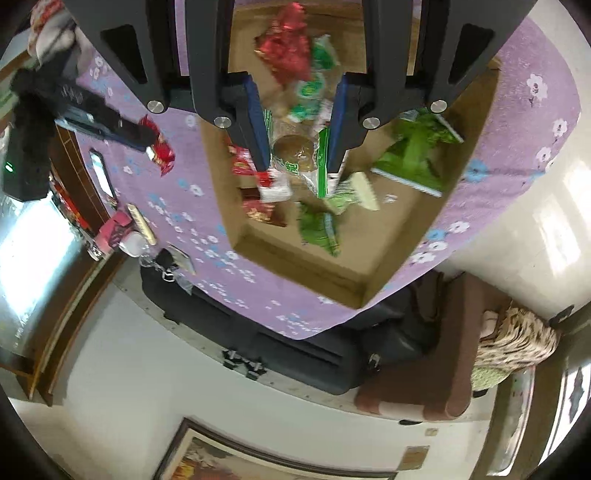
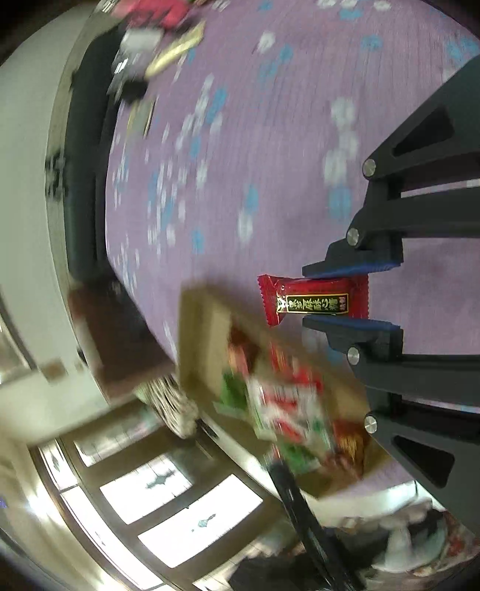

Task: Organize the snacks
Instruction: 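Carry the mooncake and red bar into the cardboard tray and release both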

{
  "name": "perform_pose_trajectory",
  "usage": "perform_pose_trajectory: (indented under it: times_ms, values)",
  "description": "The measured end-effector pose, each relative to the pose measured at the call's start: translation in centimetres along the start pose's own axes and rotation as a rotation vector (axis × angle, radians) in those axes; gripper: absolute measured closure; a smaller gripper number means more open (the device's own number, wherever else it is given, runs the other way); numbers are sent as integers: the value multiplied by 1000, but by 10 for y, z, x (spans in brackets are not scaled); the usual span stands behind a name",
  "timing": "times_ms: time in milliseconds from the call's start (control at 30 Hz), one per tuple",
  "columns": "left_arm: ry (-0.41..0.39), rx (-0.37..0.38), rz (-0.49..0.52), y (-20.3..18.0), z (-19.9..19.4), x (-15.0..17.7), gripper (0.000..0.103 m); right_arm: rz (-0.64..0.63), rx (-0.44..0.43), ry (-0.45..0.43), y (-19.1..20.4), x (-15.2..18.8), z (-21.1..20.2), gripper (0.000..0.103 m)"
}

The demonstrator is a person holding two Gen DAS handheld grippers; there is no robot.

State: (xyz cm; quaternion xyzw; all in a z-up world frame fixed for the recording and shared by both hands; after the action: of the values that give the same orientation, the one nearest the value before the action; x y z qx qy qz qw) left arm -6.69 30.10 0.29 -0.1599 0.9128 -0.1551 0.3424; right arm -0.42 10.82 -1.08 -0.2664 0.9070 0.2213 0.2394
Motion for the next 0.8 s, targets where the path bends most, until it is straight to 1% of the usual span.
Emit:
perform_pose_trajectory:
  times_ms: [133,267,300,333,367,400,433,533,600,667,767,800]
  values:
    - [18,-5,-41,18,3,1,70,-82,-39,47,48,3,18,84]
    - [20,12,-68,26,5,2,70,-134,-35,96,75,6,41,84]
    - [18,22,-72,27,4,1,65,-143,-31,106,79,8,46,84]
    - [13,28,-75,27,3,1,56,-152,-25,116,83,9,52,84]
    - [4,34,-77,28,0,0,51,-158,-20,121,85,10,56,84]
    - [-8,38,-79,29,-3,-2,43,-170,-14,127,89,11,61,84]
    - [-19,39,-80,29,-6,-3,39,-179,-13,131,92,12,63,83]
    - [-48,40,-80,30,-15,-6,33,-192,-3,119,95,14,63,82]
    - [-69,30,-75,29,-22,-8,31,-201,-1,103,98,13,58,76]
    - [-92,20,-70,27,-29,-9,29,-201,4,69,98,13,48,64]
    - [-125,-11,-46,21,-38,-10,28,-184,33,-2,91,11,29,57]
    - [-142,-44,-24,16,-42,-11,28,-179,47,-19,89,10,25,56]
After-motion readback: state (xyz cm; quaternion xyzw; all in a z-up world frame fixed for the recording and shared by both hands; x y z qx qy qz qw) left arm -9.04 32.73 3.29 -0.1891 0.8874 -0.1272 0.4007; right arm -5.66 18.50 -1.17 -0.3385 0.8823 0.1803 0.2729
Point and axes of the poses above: each gripper's, at about its wrist camera, not at the fingertips, and z roughly the way its jaws point, y to its left, x to its underside, the point moved 8 cm from there along z, roughly the way its jaws point, and after that the axes turned 9 degrees about y, right-handed, at the moved point
